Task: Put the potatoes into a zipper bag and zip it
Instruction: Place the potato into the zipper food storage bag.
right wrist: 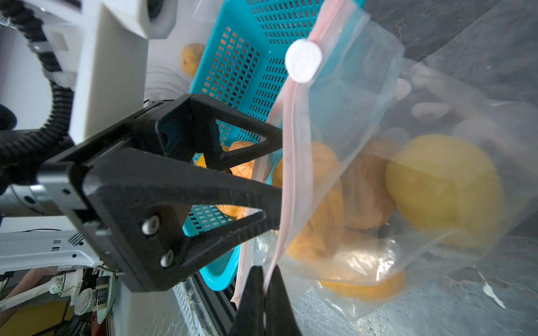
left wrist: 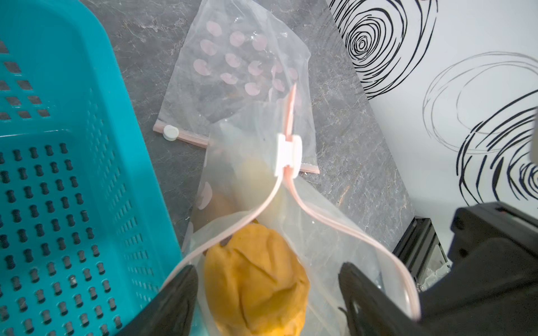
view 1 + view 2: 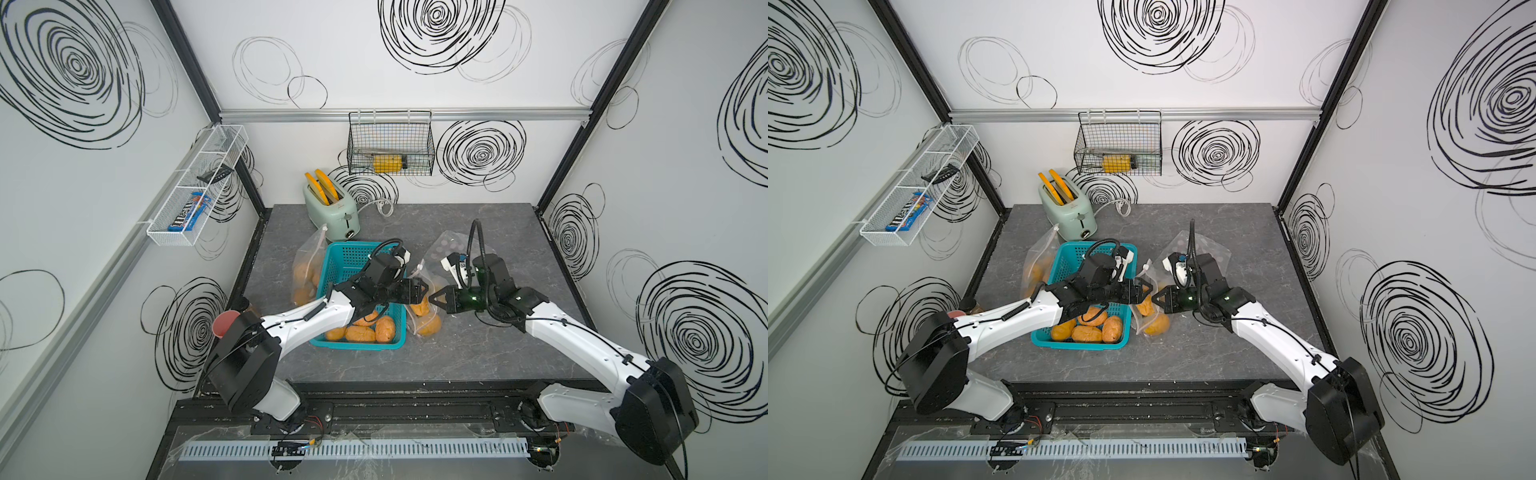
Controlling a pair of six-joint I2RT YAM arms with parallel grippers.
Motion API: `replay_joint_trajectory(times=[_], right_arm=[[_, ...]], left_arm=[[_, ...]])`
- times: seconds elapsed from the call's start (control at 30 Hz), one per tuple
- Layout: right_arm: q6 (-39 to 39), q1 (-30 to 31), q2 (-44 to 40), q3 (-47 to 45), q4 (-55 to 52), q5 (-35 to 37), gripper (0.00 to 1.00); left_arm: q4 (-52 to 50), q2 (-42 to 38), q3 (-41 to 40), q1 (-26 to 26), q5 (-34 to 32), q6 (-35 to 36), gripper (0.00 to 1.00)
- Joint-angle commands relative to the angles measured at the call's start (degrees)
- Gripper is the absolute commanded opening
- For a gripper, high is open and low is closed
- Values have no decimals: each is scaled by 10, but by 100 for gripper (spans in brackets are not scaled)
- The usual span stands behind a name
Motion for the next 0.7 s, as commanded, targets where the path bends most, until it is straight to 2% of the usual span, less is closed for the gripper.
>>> replay_joint_trajectory(times=[0.0, 0.27, 0.53, 0.67], right_arm=[[-1, 3, -8, 27, -6, -9, 0], [6, 3, -9, 49, -21, -10, 0], [-37, 29, -30, 62, -19, 31, 0], [-46, 31, -30, 95, -42, 20, 0]], left_arm=[[-26, -35, 28, -1, -19, 16, 83], [-105, -129, 53, 12, -70, 45, 87], [-155, -202, 42, 72, -51, 73, 89], [-169, -226, 35, 103, -37, 91, 88]])
